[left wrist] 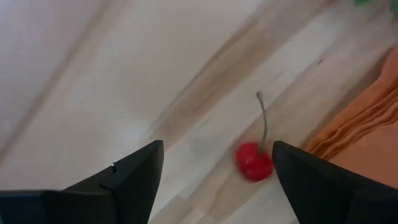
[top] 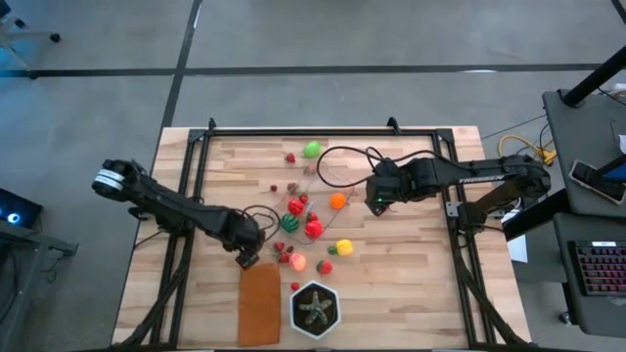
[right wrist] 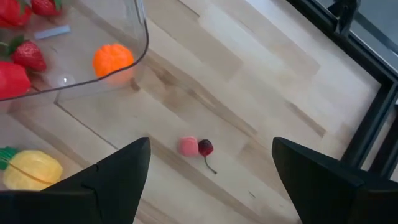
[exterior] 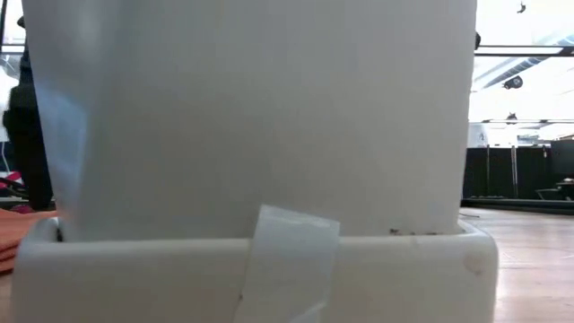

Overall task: Pick and placing Produce into tupperware
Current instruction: Put the red cherry into the transparent bin

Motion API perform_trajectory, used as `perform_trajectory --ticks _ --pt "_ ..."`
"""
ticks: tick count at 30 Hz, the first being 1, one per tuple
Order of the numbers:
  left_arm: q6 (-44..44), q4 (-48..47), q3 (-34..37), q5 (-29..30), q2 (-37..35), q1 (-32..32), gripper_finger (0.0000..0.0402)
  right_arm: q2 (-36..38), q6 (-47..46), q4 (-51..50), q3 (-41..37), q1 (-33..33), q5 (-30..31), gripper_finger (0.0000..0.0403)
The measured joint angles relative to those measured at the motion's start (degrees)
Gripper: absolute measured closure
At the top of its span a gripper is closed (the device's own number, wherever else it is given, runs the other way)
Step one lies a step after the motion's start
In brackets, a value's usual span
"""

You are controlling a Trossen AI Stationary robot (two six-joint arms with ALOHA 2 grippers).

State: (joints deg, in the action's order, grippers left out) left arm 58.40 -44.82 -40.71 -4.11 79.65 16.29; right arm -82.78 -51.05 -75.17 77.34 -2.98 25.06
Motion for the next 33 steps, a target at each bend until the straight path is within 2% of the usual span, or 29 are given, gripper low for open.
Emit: perform_trajectory --ticks 9,24,33 --pt "3.0 0.9 -2.6 -0.1 6.5 2.6 0.0181 0.3 0.0 0.1 -0.8 0.0 -0.2 0.0074" --pt "8.2 1.2 -2.8 -0.7 5.3 4.1 0.0259 0.3 0.7 0.2 -0.8 0.0 -0.2 0.0074" --pt "8.8 1.1 -2.8 -0.7 5.3 4.4 0.0292 0.3 0.9 0.3 -0.8 0.0 -0.1 0.0074"
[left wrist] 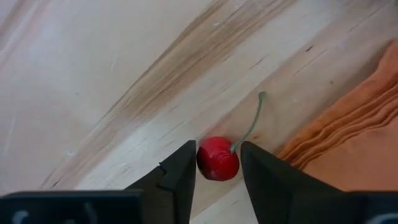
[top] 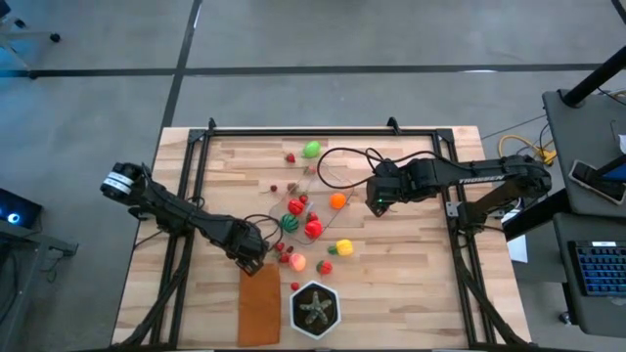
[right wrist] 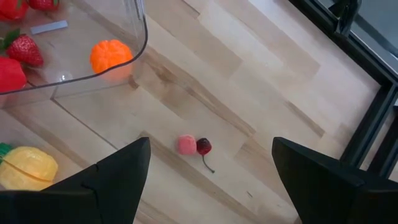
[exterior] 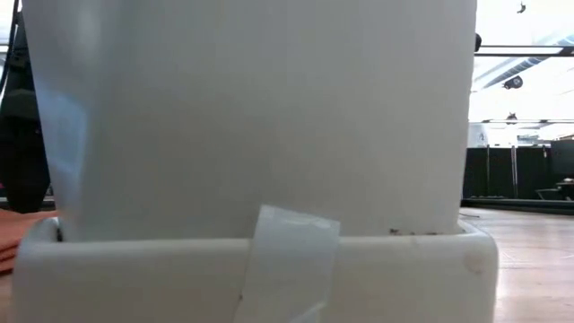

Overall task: Pick and placing Produce into tupperware
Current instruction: Put the red cherry into the transparent bin

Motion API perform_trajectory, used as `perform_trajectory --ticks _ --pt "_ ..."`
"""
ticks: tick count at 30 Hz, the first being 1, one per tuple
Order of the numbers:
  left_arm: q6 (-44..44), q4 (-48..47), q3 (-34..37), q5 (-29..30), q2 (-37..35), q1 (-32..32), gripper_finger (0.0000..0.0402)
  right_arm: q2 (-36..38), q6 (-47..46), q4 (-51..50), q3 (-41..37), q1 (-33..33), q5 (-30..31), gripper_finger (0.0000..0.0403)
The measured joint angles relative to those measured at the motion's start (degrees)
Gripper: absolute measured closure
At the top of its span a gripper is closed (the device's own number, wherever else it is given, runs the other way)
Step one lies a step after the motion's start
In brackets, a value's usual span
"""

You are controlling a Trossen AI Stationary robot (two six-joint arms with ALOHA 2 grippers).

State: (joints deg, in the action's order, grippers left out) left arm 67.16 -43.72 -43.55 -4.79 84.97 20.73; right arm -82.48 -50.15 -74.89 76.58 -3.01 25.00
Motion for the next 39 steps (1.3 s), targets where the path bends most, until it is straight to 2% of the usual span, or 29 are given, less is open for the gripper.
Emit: perform_trajectory --ticks 12,15,17,23,25,27,29,31,34,36,39 --pt "-0.8 -0.3 -1.1 1.0 -0.5 0.0 0.0335 0.0 0.7 0.1 0.0 0.0 0.1 0.0074" --pt "-3.0 -1.1 -3.1 3.8 -1.8 -0.1 0.0337 0.0 0.7 0.1 0.0 0.0 0.1 0.0074" --pt "-3.5 -3.5 -4.7 8.5 -3.3 -0.1 0.0338 0.0 0.7 0.2 0.0 0.0 0.2 0.0074" --pt "-6.3 -14.1 -11.2 31.0 -9.1 -0.4 0.0338 0.3 -0.8 0.2 0.0 0.0 0.6 0.0074" --pt "-12.6 -12.3 -13.0 36.8 -11.5 -0.5 0.0338 0.7 -0.9 0.1 0.0 0.0 0.6 0.0074" --pt "-22.9 -5.6 -13.7 39.5 -13.8 -0.8 0.0338 0.9 -0.9 0.2 0.0 0.0 0.6 0.0074" --pt "-35.3 3.8 -13.6 38.6 -15.6 -1.6 0.0339 1.3 -0.9 0.2 0.0 0.0 0.6 0.0074" --pt "-46.3 14.1 -12.7 35.2 -16.4 -2.7 0.0339 1.8 -1.5 0.2 0.0 0.0 0.7 0.0074" --pt "-57.4 23.4 -11.5 30.1 -15.8 -5.5 0.0337 2.3 -2.4 0.1 0.0 0.0 1.6 0.0074" --pt "-57.5 25.1 -11.4 29.2 -14.4 -8.2 0.0334 2.8 -3.1 0.1 0.0 0.0 2.1 0.0074" --pt "-50.3 24.3 -11.3 29.2 -11.9 -12.6 0.0325 3.6 -4.2 0.1 0.0 0.0 2.1 0.0074"
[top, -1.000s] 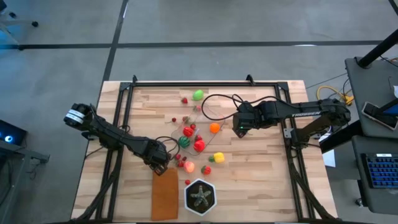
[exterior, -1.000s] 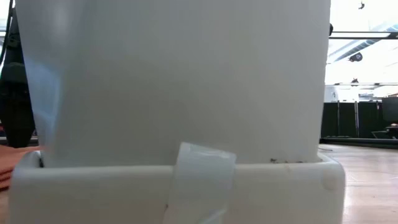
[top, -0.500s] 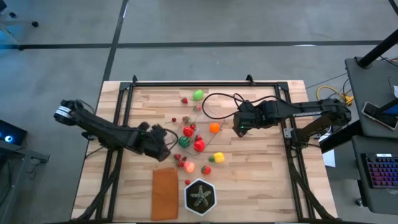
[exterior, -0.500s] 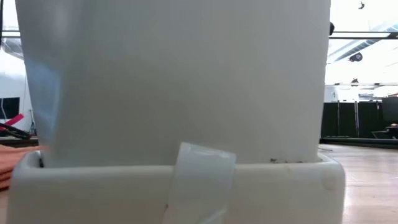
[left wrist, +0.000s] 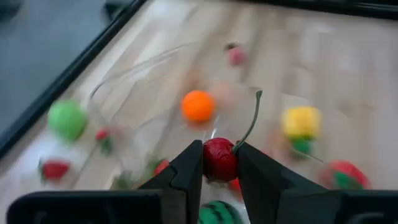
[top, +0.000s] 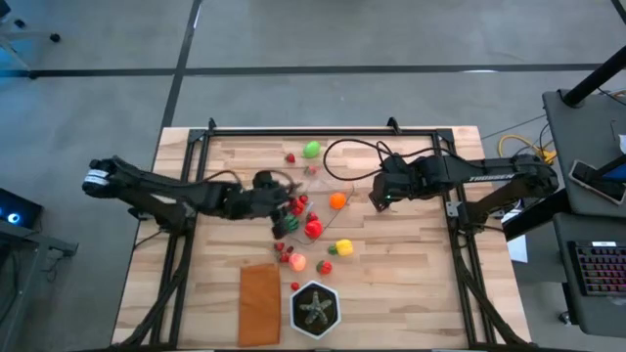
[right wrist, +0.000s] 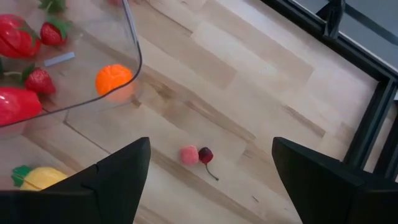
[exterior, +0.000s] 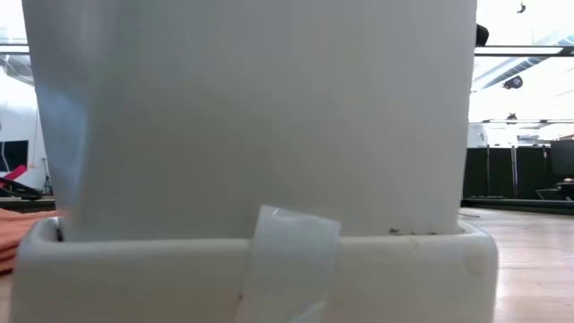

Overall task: Pick and placing Produce into tupperware
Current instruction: Put the red cherry into the transparent bin, then put the pink peach into the transparent bin

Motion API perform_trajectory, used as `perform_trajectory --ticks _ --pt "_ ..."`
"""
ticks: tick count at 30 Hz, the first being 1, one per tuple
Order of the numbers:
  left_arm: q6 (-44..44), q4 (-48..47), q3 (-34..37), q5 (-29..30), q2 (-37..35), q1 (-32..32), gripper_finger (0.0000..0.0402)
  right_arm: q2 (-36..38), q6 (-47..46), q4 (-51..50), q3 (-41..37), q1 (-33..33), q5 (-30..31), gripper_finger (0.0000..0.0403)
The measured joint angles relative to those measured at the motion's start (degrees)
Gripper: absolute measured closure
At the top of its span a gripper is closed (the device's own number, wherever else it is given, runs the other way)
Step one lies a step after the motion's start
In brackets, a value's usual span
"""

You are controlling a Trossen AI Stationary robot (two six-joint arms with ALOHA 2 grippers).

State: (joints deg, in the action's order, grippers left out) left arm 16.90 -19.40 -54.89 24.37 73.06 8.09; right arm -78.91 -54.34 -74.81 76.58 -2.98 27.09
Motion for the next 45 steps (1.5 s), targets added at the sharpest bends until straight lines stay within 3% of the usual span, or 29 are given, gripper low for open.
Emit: perform_trajectory --ticks 5,11,18,23,29,32,37,45 --pt "3.7 0.4 -0.1 -3.6 3.5 -3.3 0.0289 0.7 -1.2 -0.5 0.0 -0.2 -0.2 0.0074" --pt "3.8 1.1 -0.2 -4.6 5.2 -3.4 0.0206 -0.5 -1.2 -5.6 -0.8 -0.5 -0.7 0.0074" --pt "7.8 -5.9 -0.2 -4.5 1.8 -3.4 0.0134 -1.6 -3.4 -7.9 -2.3 -0.5 -5.6 0.0074" --pt "16.8 -14.4 0.9 -4.7 -3.7 -3.4 0.0130 -1.8 2.9 -3.4 -7.3 0.0 -14.3 0.0074" --pt "20.5 -18.7 2.3 -5.5 -10.1 -3.3 0.0130 -1.7 12.6 12.8 -18.1 0.3 -21.5 0.0074" --pt "21.8 -19.1 3.1 -5.4 -12.9 -3.3 0.0130 -1.8 14.3 18.4 -22.1 0.4 -20.3 0.0074" --pt "22.9 -19.3 5.2 -5.4 -15.7 -3.3 0.0130 -1.7 15.1 19.4 -25.9 0.8 -10.9 0.0074" --pt "24.6 -19.3 7.2 -5.5 -17.1 -3.3 0.0130 -1.9 24.0 29.8 -32.4 3.2 -13.1 0.0074"
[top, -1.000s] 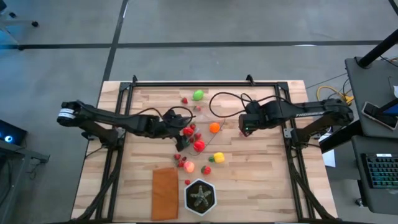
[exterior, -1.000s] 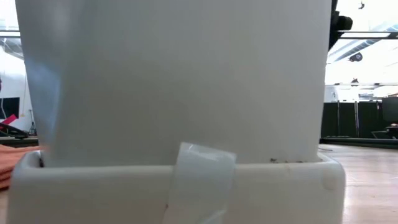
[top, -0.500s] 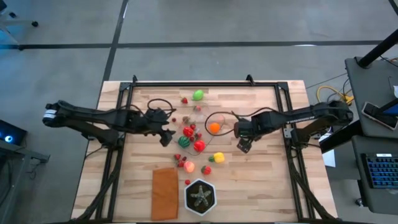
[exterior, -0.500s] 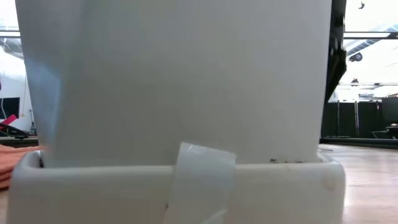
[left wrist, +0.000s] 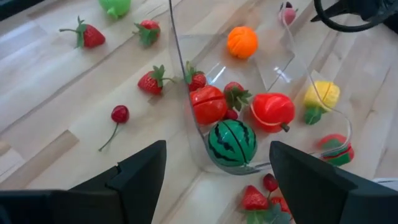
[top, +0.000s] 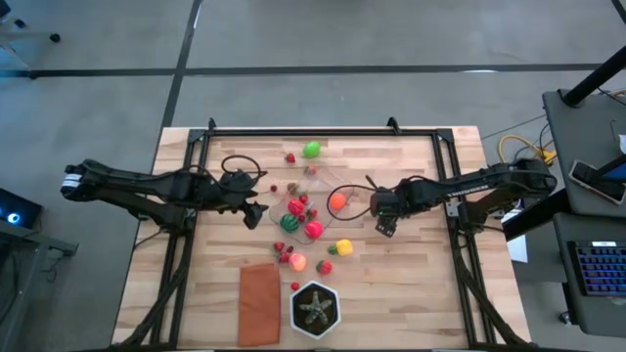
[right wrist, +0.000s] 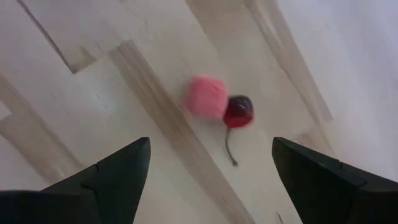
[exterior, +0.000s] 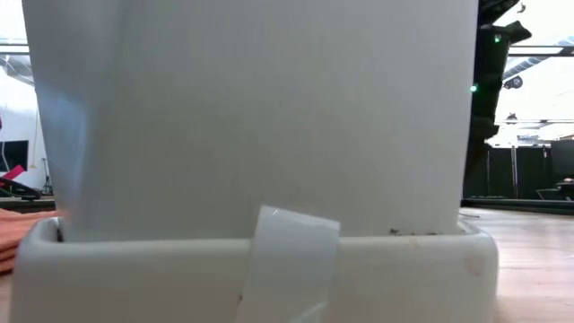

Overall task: Pick and placing Produce into tupperware
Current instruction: Put the pink peach into the transparent bin

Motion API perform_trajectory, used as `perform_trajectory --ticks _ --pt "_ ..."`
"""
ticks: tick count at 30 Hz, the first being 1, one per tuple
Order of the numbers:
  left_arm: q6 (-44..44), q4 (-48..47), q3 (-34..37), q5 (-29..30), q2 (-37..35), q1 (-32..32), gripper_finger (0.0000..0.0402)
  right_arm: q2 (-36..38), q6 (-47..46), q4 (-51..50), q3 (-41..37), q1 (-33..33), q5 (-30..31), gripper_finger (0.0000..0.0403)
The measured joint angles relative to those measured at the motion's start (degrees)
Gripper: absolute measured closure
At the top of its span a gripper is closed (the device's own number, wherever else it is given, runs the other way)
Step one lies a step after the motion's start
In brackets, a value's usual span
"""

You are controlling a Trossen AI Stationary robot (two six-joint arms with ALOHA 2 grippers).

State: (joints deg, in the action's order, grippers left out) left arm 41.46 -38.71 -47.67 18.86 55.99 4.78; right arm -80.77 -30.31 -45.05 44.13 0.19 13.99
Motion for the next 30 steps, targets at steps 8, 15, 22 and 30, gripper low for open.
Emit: perform_trajectory --ticks 8,15,22,30 --pt "0.0 0.1 2.8 1.1 0.2 0.0 0.0130 0.0 4.5 2.3 -0.5 1.0 -0.4 0.0074" --pt "-0.1 0.1 5.8 7.8 0.1 0.0 0.0130 0.0 11.4 2.3 -0.5 1.0 -0.4 0.0074" --pt "-2.1 0.2 8.4 8.7 0.1 -0.8 0.0130 0.0 12.6 2.3 -0.5 1.0 -0.5 0.0075" --pt "-3.5 1.0 11.5 8.5 -0.3 -4.3 0.0130 0.0 14.4 5.5 -1.2 1.0 -0.9 0.0075"
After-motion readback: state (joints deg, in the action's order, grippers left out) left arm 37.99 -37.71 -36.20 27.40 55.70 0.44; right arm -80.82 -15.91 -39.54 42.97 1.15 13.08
